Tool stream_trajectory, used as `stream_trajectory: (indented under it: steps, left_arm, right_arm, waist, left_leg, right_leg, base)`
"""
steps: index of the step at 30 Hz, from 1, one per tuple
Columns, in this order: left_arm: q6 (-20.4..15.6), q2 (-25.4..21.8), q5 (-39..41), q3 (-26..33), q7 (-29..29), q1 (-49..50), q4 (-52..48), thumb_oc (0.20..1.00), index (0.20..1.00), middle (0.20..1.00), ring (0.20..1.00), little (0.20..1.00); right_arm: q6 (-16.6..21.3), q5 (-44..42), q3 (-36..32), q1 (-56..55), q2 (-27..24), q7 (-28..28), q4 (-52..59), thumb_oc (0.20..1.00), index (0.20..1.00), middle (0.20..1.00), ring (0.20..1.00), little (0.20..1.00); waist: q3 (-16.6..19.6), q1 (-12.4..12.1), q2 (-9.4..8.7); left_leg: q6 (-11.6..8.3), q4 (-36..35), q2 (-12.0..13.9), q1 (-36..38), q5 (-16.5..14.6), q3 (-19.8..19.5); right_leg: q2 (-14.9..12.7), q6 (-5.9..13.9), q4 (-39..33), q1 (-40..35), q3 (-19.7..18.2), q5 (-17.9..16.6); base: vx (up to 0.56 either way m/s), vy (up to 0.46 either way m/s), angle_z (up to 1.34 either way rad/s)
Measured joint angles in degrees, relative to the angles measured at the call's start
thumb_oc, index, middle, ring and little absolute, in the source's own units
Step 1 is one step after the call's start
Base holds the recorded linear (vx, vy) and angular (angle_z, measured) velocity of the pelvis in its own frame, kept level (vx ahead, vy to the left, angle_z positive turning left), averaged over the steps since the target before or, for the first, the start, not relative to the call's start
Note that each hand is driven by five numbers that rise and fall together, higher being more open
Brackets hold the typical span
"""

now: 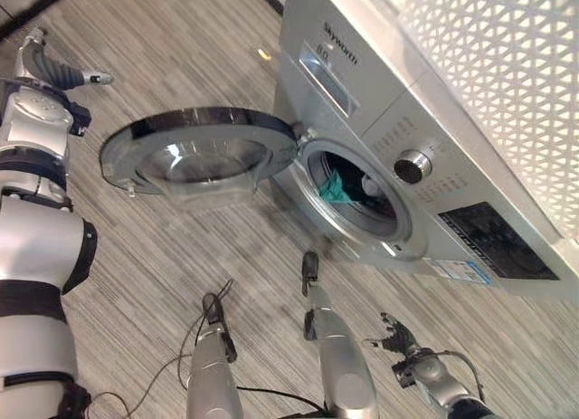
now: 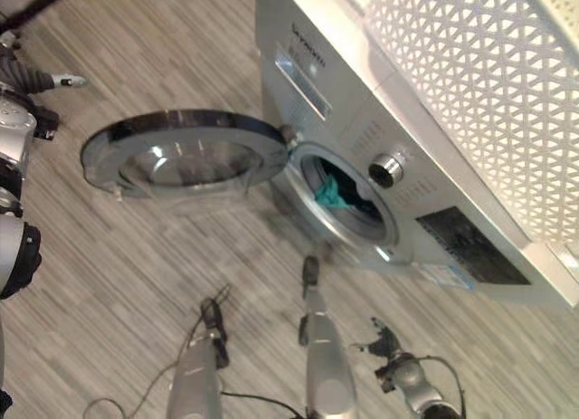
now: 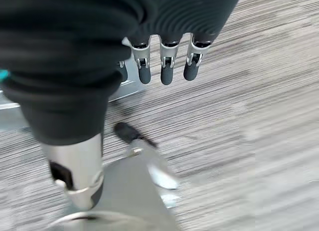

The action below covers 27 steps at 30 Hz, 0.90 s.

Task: Grab the laundry basket,head to the washer,open it,put in the laundry and shut it.

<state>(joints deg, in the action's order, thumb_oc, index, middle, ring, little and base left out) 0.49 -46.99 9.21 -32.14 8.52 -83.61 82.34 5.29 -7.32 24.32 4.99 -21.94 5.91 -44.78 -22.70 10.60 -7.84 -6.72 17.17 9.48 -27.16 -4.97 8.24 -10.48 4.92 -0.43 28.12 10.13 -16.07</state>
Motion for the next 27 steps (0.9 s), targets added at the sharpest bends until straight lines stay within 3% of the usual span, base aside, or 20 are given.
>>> stream_trajectory:
  steps: [4, 18, 25, 27]
  left_arm:
    - [0.07, 0.07, 2.9, -0.09, 0.06, -1.7, -0.4, 1.0, 1.0, 1.0, 1.0, 1.0]
    - [-1.54, -0.06, 11.43, 2.27, 0.08, -0.07, -7.04, 1.0, 1.0, 1.0, 1.0, 1.0]
    - [-6.03, -2.11, 17.78, 3.65, -0.37, 6.92, -19.57, 1.0, 1.0, 1.0, 1.0, 1.0]
    - [-7.72, -3.2, 20.23, 3.78, -0.75, 12.56, -27.75, 1.0, 1.0, 1.0, 1.0, 1.0]
  right_arm:
    - [1.35, -0.35, 1.06, -0.61, -2.71, 0.08, 9.32, 1.0, 1.0, 1.0, 1.0, 1.0]
    - [2.96, 0.38, 1.06, -3.3, -4.32, 0.2, 12.14, 1.0, 1.0, 1.0, 1.0, 1.0]
    - [3.5, 1.49, 0.45, -3.76, -5.38, 0.27, 12.5, 1.0, 1.0, 1.0, 1.0, 1.0]
    - [3.49, 1.58, -0.81, -4.33, -5.38, 0.28, 12.65, 1.0, 1.0, 1.0, 1.0, 1.0]
  waist:
    - [-0.2, 0.07, -0.45]
    - [-0.1, 1.43, -0.76]
    - [0.0, 0.82, -0.91]
    - [0.06, -0.62, -0.77]
  left_leg:
    - [-0.01, 1.15, 0.18, -3.29, -0.48, -0.44]
    - [0.06, 4.13, 0.33, -12.18, -0.72, -1.7]
    - [0.35, 4.93, -0.21, -13.59, -0.94, -1.79]
    - [0.7, 5.3, -0.26, -13.22, -1.3, -1.34]
  right_leg:
    - [0.05, -0.09, 0.31, 2.69, 0.11, -0.17]
    - [0.07, -0.17, 1.16, 10.03, 0.62, -0.38]
    - [-0.55, 0.05, 1.17, 10.96, 0.52, -0.52]
    - [-0.62, 0.08, 1.33, 10.89, -0.09, -0.54]
  base:
    - [0.0, -0.014, 0.03]
    - [0.0, -0.007, 0.02]
    - [-0.01, -0.002, 0.02]
    - [-0.01, -0.011, -0.06]
